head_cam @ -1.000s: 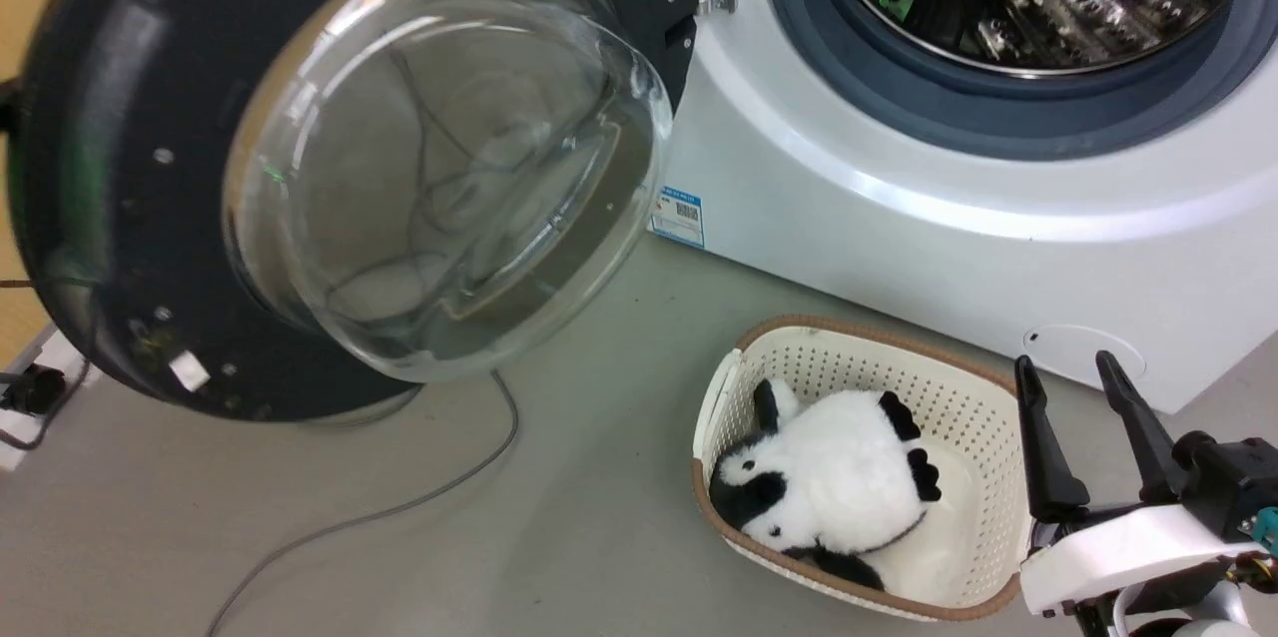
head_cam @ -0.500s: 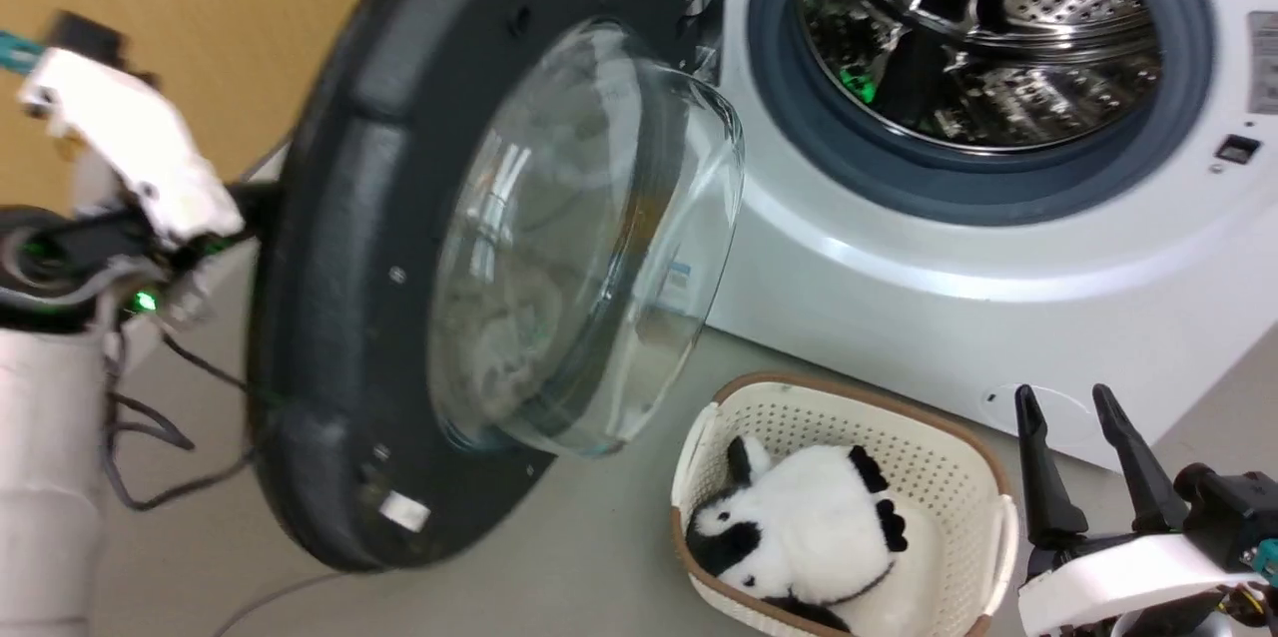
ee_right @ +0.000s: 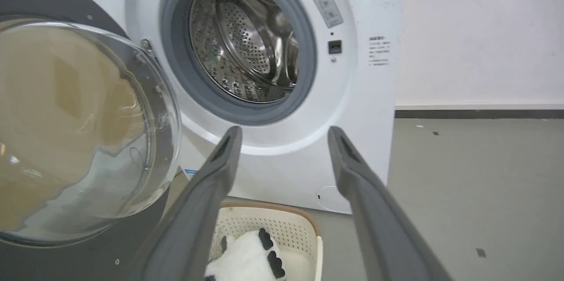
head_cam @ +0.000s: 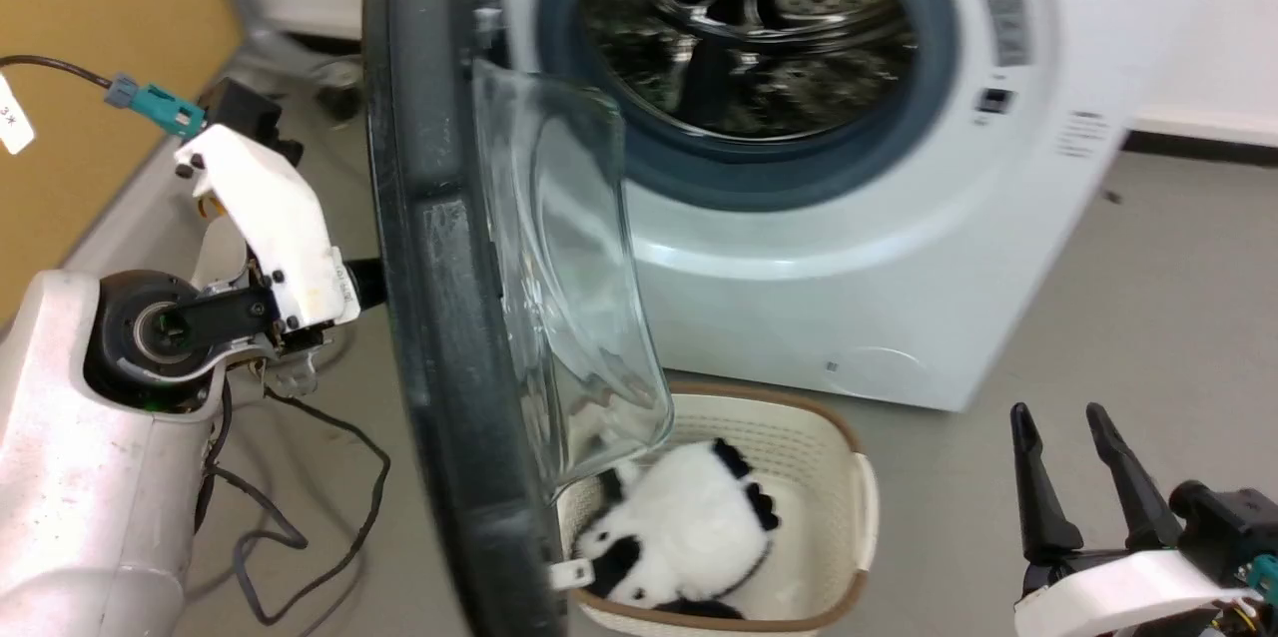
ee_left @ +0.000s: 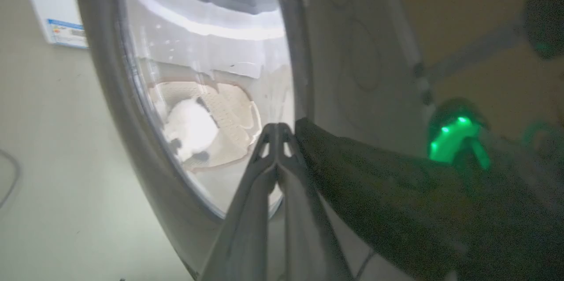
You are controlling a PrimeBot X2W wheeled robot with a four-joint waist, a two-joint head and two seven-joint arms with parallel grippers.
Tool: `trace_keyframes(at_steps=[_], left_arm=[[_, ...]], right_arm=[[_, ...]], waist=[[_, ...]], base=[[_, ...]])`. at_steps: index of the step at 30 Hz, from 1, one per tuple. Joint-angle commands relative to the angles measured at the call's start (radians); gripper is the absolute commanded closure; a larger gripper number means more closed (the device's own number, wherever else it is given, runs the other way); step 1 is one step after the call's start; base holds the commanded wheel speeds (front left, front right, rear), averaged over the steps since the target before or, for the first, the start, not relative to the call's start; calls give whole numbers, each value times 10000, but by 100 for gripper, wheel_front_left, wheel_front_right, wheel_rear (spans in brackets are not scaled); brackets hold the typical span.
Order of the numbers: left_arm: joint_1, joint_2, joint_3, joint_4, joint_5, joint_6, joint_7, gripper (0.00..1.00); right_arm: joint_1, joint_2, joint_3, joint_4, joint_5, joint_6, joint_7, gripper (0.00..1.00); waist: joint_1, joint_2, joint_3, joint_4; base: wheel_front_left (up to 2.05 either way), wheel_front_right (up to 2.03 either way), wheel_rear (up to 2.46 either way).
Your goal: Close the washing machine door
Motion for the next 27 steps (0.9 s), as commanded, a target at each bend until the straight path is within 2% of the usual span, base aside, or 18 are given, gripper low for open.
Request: trace_keyframes(at_steps=[1, 7, 13, 20, 27], left_arm=[[135, -142, 7, -106, 43, -17, -153, 100], [2, -242, 111, 51, 358, -128, -848, 100], [-609, -405, 364, 539, 824, -453, -2087, 100], [-1722, -782, 404, 1482, 1929, -868, -4305, 100], [-2871, -1086, 301, 2898, 3241, -942, -6774, 100]], right_arm=[[83, 5, 31, 44, 98, 50, -34, 0], [-54, 5, 109, 104, 164, 50, -50, 0], [-210, 5, 186, 178, 263, 50, -154, 0], [-496, 5, 276, 320, 396, 50, -307, 0], [-767, 5, 498, 505, 467, 50, -475, 0]], waist=[[0, 0, 28, -928], [0, 0, 321, -2233], [0, 0, 782, -3284], [0, 0, 1311, -3909], [0, 0, 1602, -4132]], base=[[0, 0, 0], [0, 0, 0], [0, 0, 0], [0, 0, 0], [0, 0, 0]])
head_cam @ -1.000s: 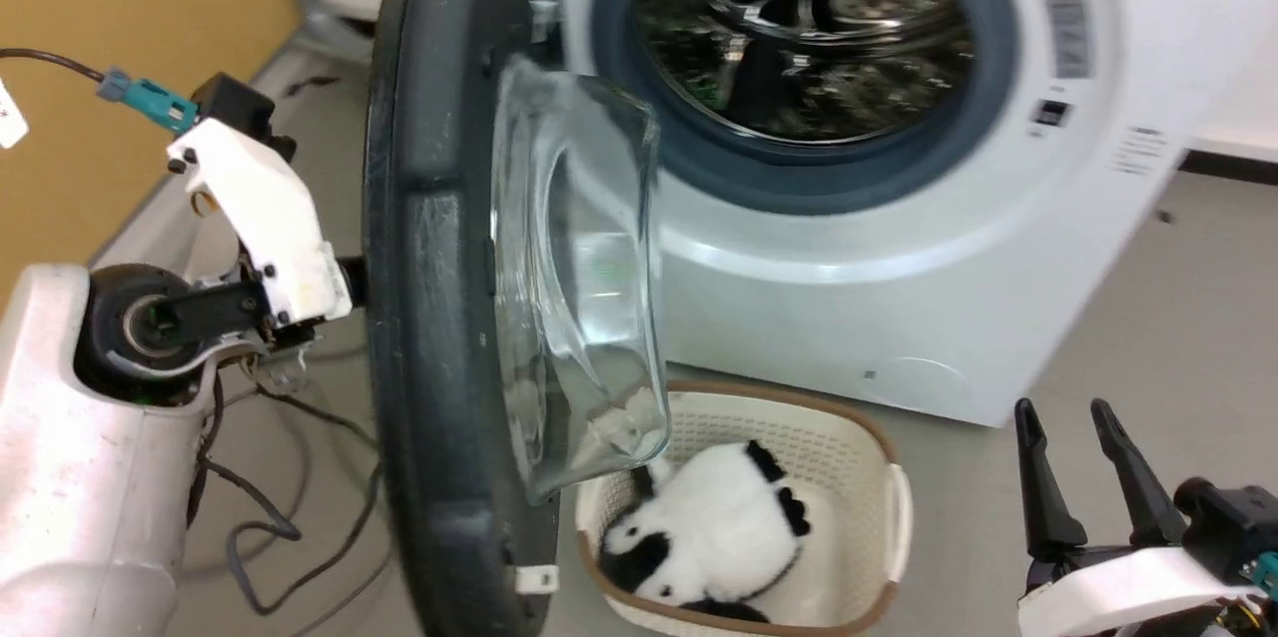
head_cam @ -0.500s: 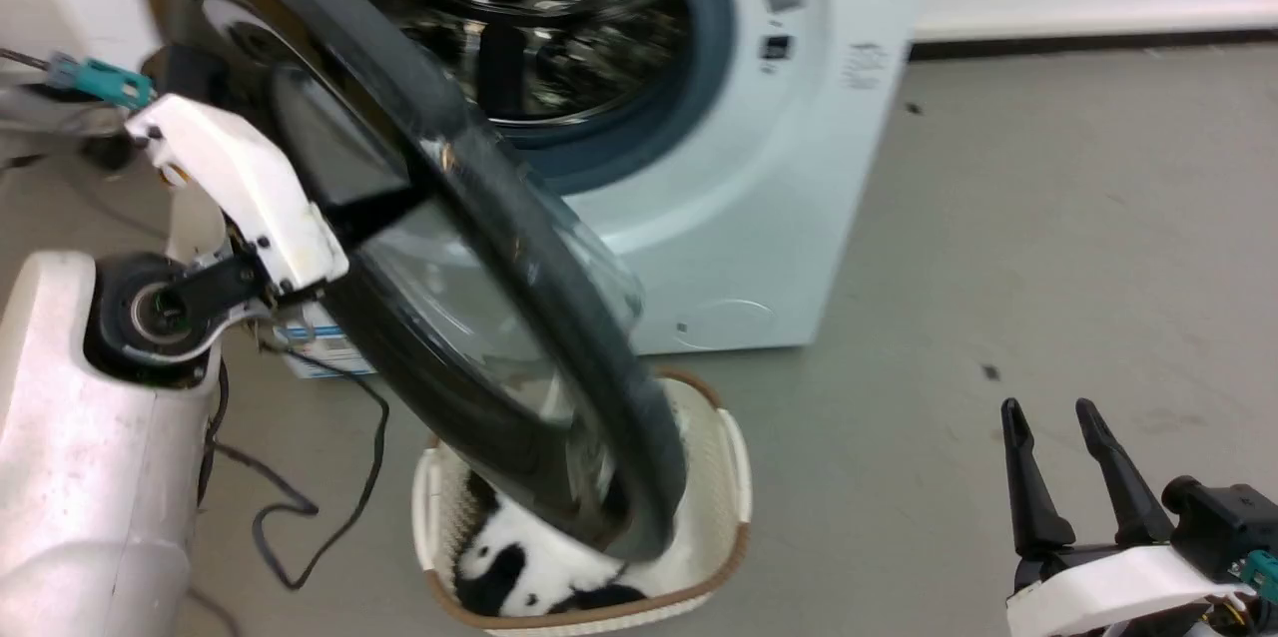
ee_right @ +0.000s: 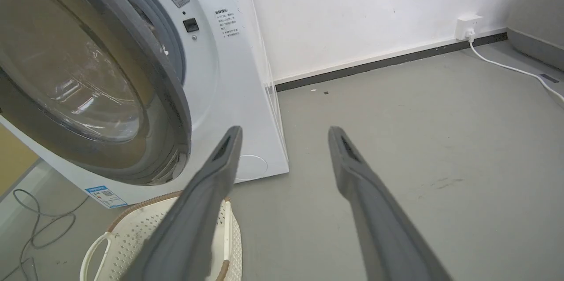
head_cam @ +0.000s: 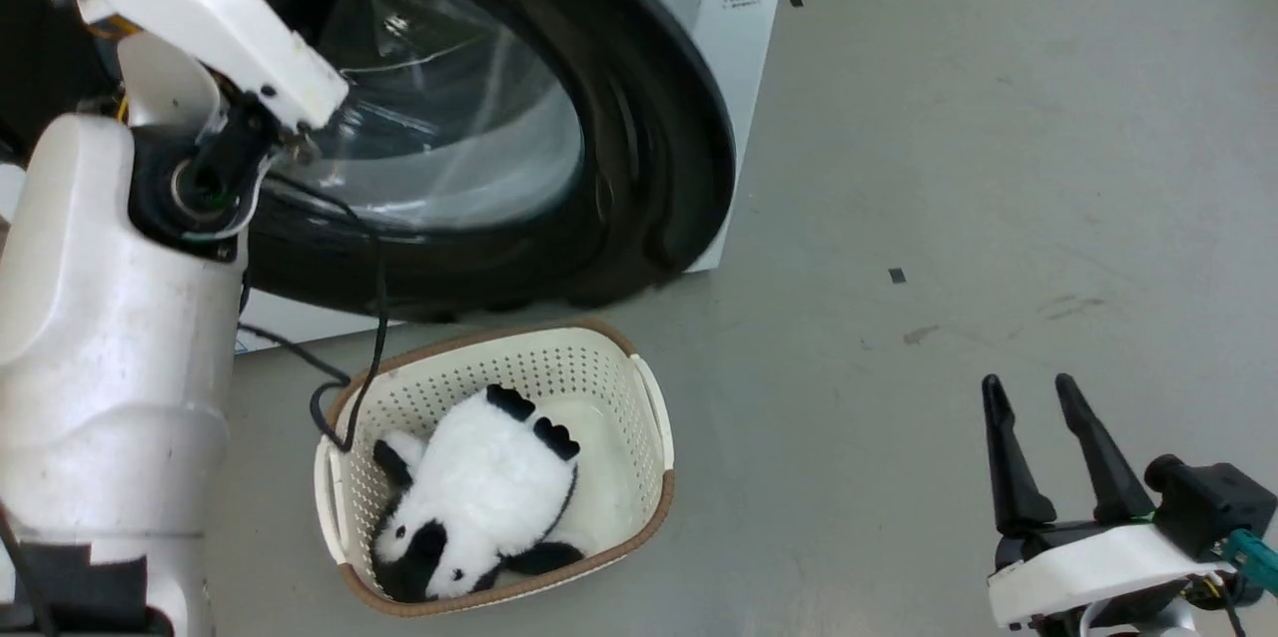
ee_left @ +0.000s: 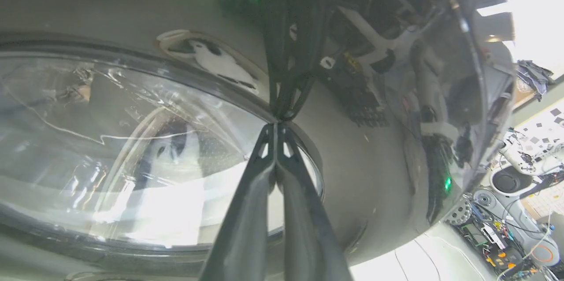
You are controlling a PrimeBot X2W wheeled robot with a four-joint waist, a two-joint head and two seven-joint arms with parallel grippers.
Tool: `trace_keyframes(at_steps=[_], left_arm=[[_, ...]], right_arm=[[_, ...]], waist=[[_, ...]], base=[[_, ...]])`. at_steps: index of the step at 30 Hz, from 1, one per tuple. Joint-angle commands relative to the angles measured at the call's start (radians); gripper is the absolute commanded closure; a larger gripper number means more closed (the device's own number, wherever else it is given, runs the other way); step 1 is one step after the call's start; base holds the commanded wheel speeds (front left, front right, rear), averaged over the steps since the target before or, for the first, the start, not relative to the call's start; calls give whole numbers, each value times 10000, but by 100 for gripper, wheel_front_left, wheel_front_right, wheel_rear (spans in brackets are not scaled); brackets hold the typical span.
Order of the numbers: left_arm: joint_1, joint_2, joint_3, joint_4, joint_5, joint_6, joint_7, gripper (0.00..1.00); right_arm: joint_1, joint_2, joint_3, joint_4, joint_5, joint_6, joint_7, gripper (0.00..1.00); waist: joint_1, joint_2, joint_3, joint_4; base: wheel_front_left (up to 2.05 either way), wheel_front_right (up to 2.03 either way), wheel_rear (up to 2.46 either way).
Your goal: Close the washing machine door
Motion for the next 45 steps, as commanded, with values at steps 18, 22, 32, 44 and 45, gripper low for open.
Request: trace_keyframes(at_steps=[18, 22, 32, 44, 45], left_arm=[[2541, -852, 620, -421, -1162, -823, -1718, 100], [3915, -963, 647, -1117, -342, -626, -3292, 100], [6550, -801, 238, -2010, 2595, 855, -6357, 19], [8391, -134, -239, -2678, 5353, 1819, -6691, 0], [8490, -122, -259, -2756, 5464, 1829, -6692, 0]], right_arm=[[151, 11, -405, 368, -154, 50, -192, 0], [163, 11, -525, 273, -343, 50, -57, 0], [334, 11, -577, 1, -711, 50, 208, 0], [856, 11, -414, -597, -1276, 50, 506, 0], [910, 11, -398, -644, -1266, 50, 542, 0]], waist=[[0, 0, -771, 880], [0, 0, -981, 1256], [0, 0, -1422, 1678], [0, 0, -1817, 1950], [0, 0, -1833, 1969]], base=[[0, 0, 0], [0, 0, 0], [0, 0, 0], [0, 0, 0], [0, 0, 0]])
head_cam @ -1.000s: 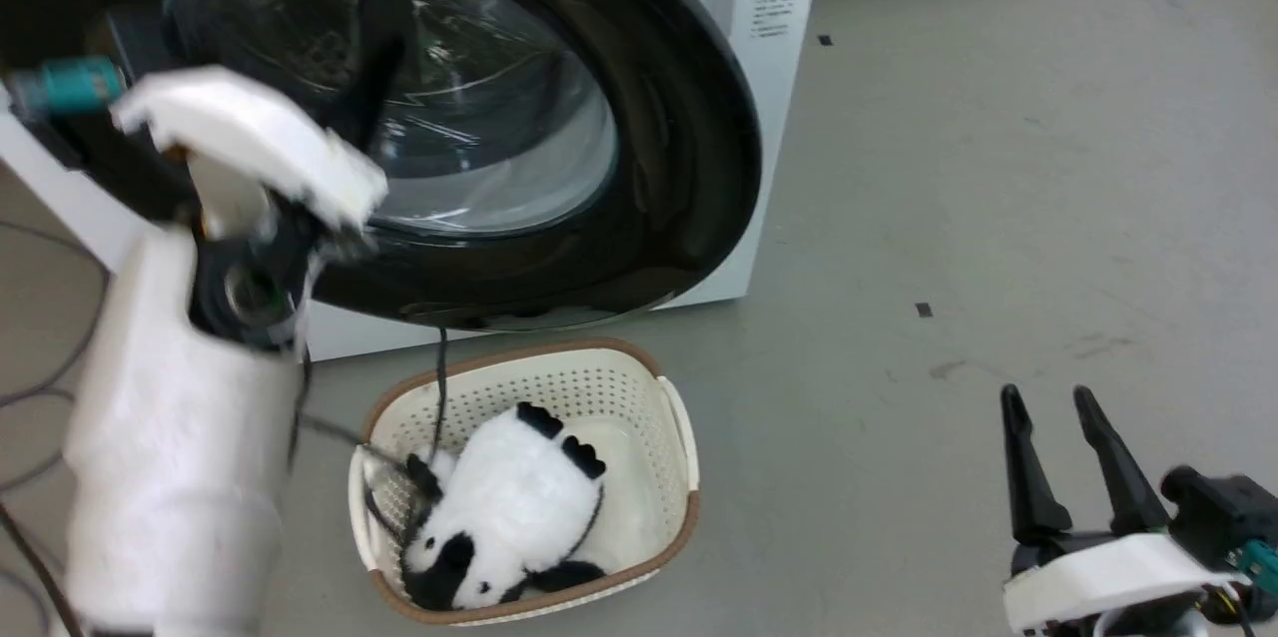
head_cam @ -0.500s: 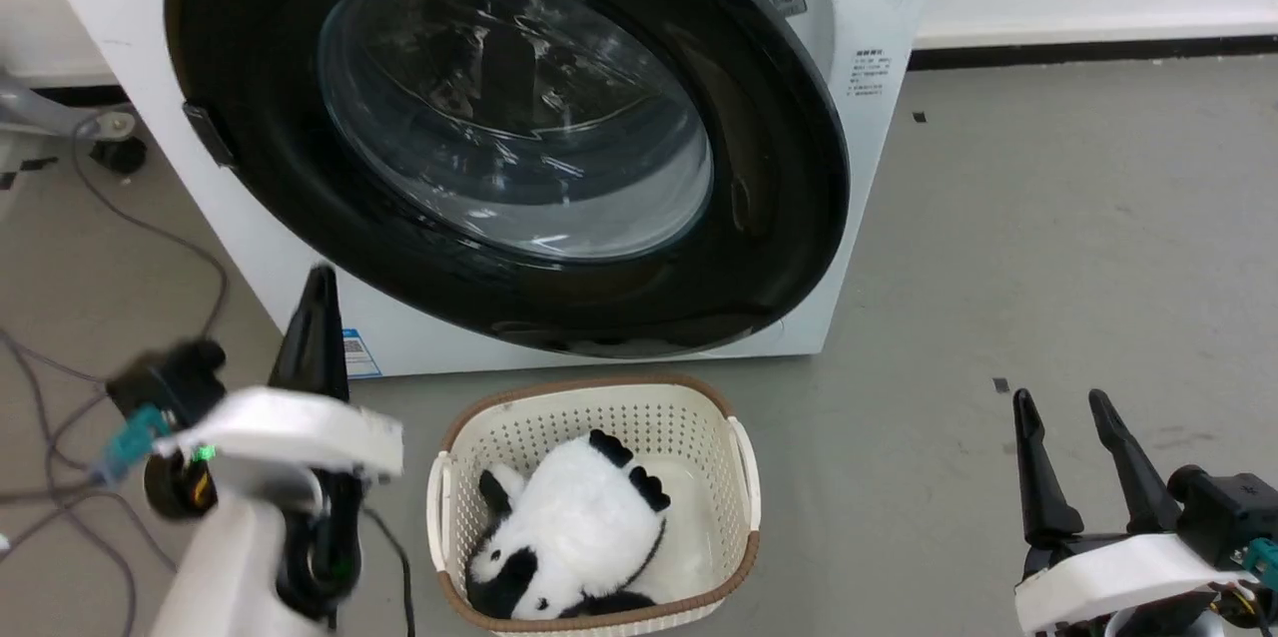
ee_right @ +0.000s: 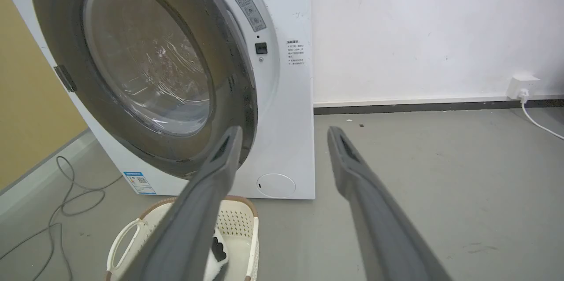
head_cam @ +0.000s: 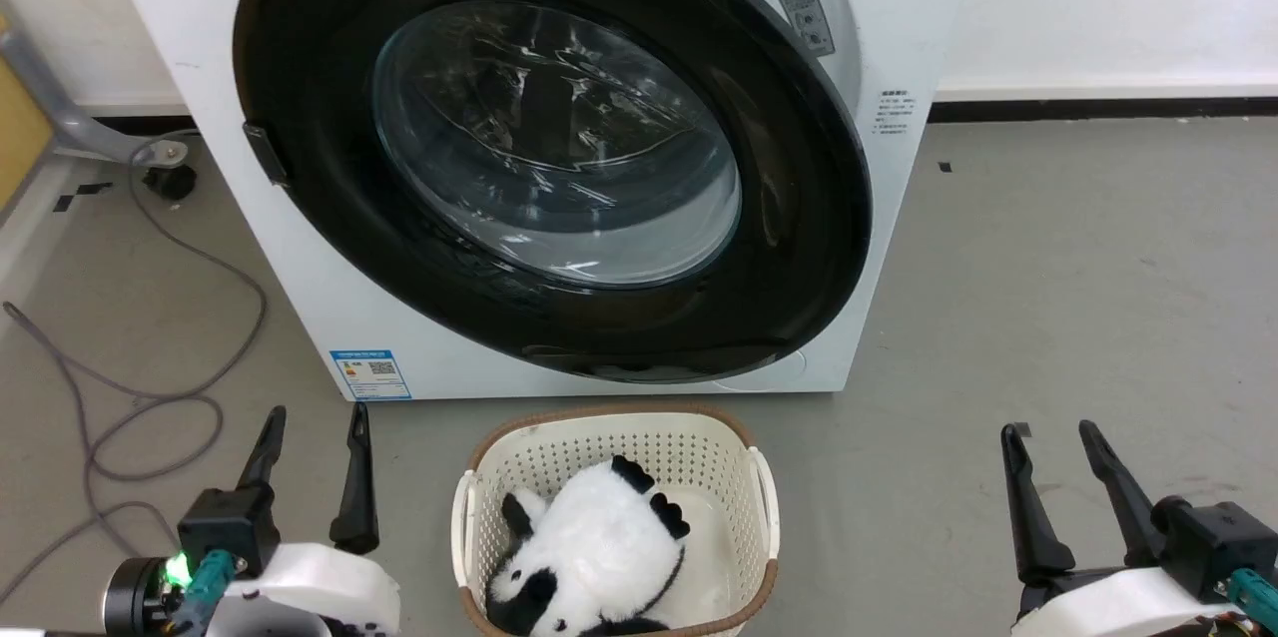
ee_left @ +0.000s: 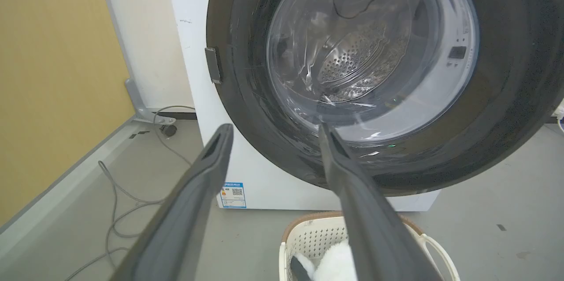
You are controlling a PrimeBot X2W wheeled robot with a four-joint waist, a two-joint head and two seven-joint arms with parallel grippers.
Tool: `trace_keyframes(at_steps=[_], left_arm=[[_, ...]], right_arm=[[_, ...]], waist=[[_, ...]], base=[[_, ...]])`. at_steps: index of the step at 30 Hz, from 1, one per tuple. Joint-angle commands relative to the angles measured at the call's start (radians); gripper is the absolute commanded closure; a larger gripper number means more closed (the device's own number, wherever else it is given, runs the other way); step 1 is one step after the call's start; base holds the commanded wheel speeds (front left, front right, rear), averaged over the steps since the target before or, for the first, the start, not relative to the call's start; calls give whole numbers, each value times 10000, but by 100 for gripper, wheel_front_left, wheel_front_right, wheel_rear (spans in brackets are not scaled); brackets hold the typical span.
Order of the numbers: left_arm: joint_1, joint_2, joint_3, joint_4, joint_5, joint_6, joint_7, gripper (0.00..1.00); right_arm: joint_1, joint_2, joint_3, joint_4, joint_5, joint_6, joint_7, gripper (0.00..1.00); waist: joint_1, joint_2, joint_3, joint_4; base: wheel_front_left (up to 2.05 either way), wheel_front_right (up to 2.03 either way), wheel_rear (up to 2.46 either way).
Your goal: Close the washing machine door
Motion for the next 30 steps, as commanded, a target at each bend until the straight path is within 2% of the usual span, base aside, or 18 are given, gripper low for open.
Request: trace_keyframes(at_steps=[1, 2, 3, 4, 12, 13, 22, 30], left_arm=[[137, 43, -34, -97, 93, 19, -51, 0], [205, 35, -64, -176, 173, -7, -51, 0], [277, 10, -77, -228, 211, -28, -52, 0], [332, -33, -62, -287, 207, -69, -52, 0], [490, -416, 19, -401, 184, -548, -53, 0], [428, -560, 38, -423, 264, -692, -54, 0], [30, -1138, 162, -593, 506, -1098, -54, 0], [-312, -1632, 466, -814, 793, -1419, -54, 0]], right_arm=[[123, 5, 24, -80, -4, 8, 27, 0], [170, 5, 23, -106, 15, 8, 60, 4], [207, 5, 23, -121, 46, 8, 91, 73], [240, 5, 30, -126, 69, 8, 120, 100], [160, 5, 51, 90, 386, 8, 87, 100], [-284, 5, 201, 263, 370, 8, 59, 100], [-2711, 5, 1273, 1688, 304, 8, 275, 100], [-5181, -198, 1561, 3297, 336, 8, 640, 100]], waist=[[1, 0, -27, 39], [1, 0, -38, 65], [1, 0, -47, 83], [1, 0, -53, 100], [1, 0, -42, 421], [1, 0, 18, 593], [1, 0, 333, 1256], [1, 0, 969, 1678]], base=[[0, 0, 0], [0, 0, 0], [0, 0, 0], [0, 0, 0], [0, 0, 0], [0, 0, 0], [0, 0, 0], [0, 0, 0]])
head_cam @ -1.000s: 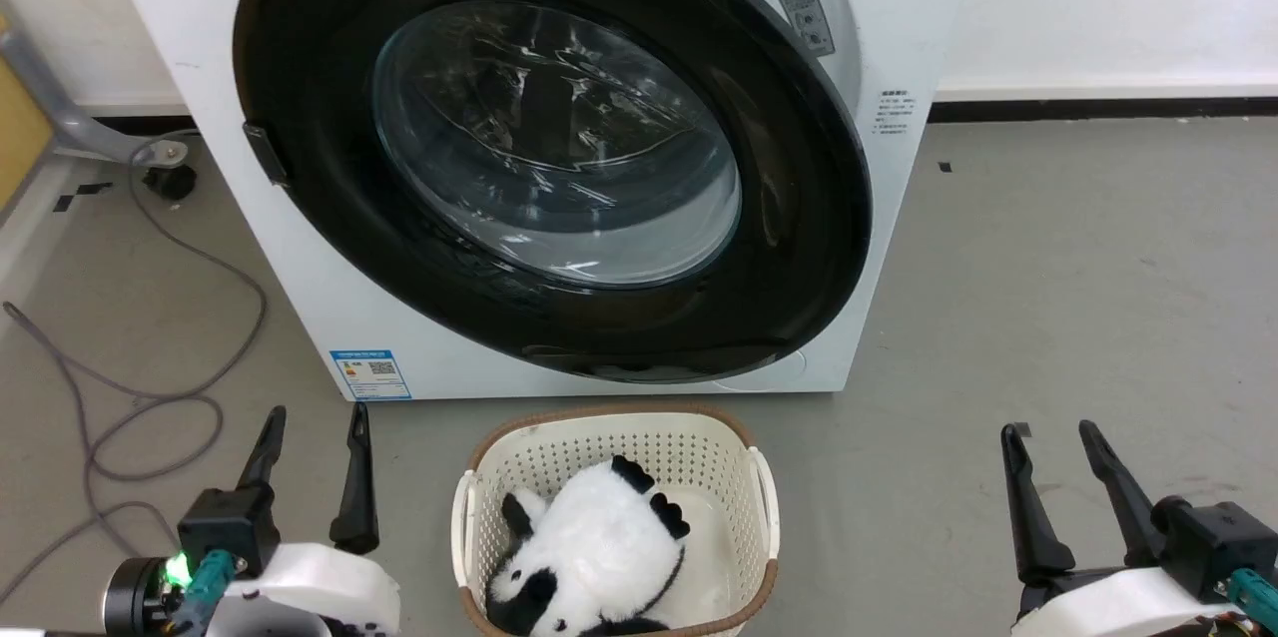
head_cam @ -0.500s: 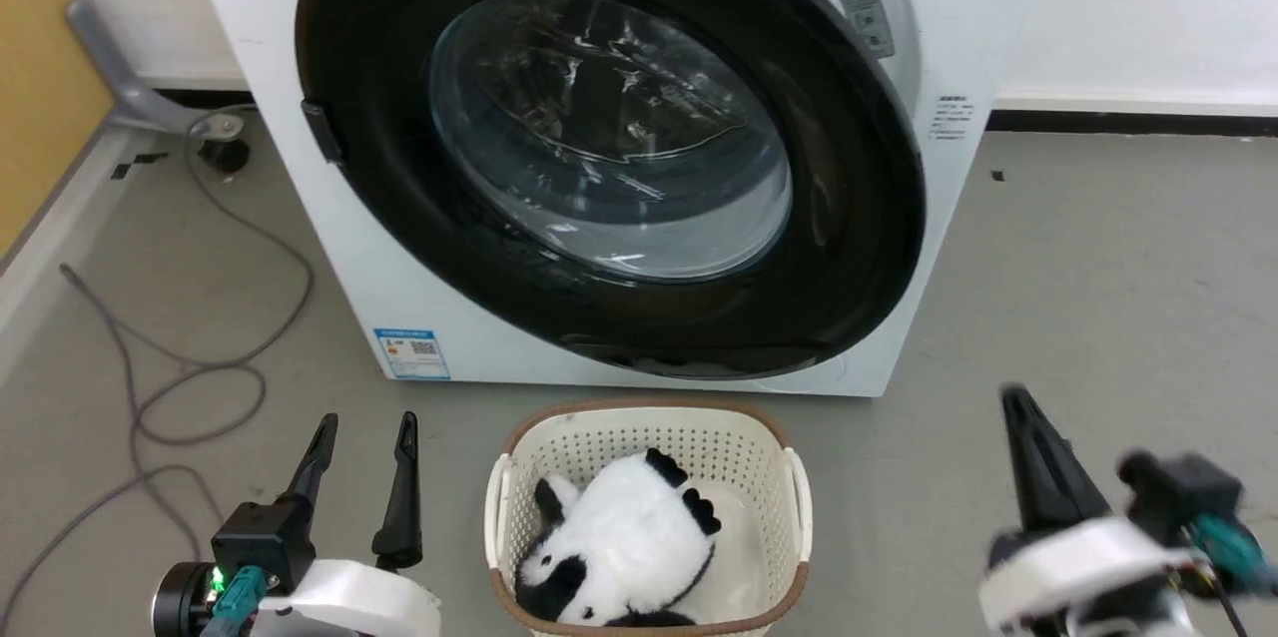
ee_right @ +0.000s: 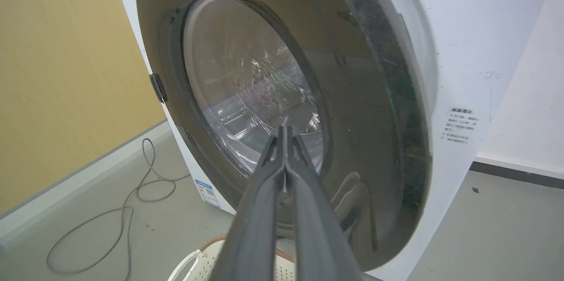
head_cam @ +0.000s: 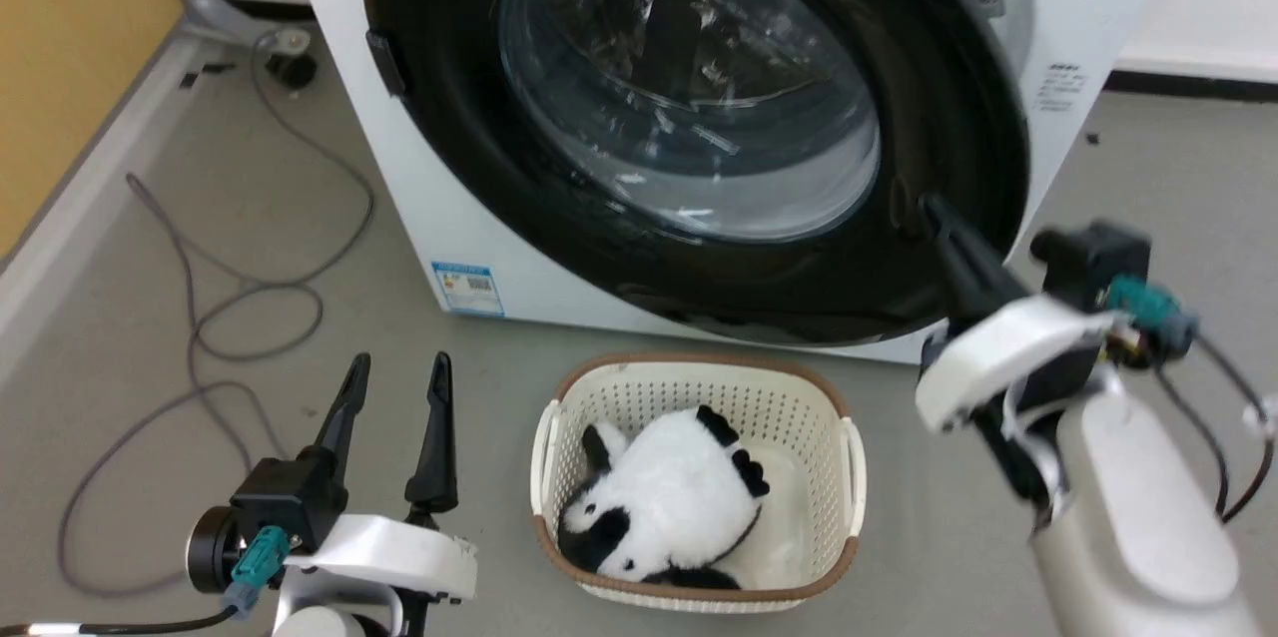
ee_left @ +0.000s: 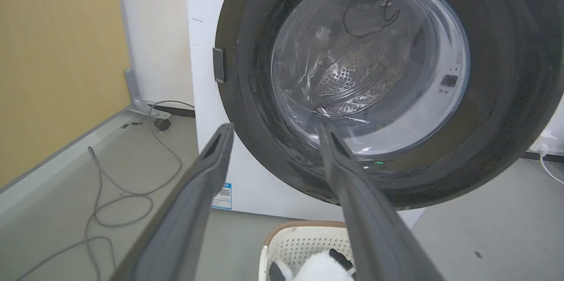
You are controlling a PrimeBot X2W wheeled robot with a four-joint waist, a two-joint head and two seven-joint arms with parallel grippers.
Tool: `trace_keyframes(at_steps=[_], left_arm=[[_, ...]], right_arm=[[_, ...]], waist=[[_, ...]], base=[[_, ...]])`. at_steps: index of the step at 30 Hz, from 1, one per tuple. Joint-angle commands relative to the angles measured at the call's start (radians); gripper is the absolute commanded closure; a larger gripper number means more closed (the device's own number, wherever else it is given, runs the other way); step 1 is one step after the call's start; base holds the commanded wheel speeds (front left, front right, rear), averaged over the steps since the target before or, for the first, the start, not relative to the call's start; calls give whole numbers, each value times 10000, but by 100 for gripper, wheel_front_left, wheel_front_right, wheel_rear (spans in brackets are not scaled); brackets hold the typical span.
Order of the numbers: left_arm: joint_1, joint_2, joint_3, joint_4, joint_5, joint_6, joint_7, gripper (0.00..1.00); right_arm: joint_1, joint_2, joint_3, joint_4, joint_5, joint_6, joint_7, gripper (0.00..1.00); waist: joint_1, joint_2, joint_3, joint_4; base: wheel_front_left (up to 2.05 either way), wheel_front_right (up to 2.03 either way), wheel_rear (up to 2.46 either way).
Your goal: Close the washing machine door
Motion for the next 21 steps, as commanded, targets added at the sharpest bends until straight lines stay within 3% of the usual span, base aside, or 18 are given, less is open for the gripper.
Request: trace_keyframes(at_steps=[1, 9, 21], left_arm=[[-160, -99, 78, -78, 104, -69, -53, 0], [-400, -456, 328, -129, 341, -340, -53, 0], [-874, -673, 562, -325, 569, -607, -53, 0]], right_arm=[[-488, -181, -12, 295, 98, 8, 18, 100], [-2447, -784, 188, 2071, 417, 8, -104, 100], [-5266, -1147, 792, 4237, 869, 8, -264, 100]], waist=[[-1, -1, 261, 149], [-1, -1, 815, 290], [-1, -1, 1705, 167]], base=[[0, 0, 0], [0, 0, 0], [0, 0, 0]])
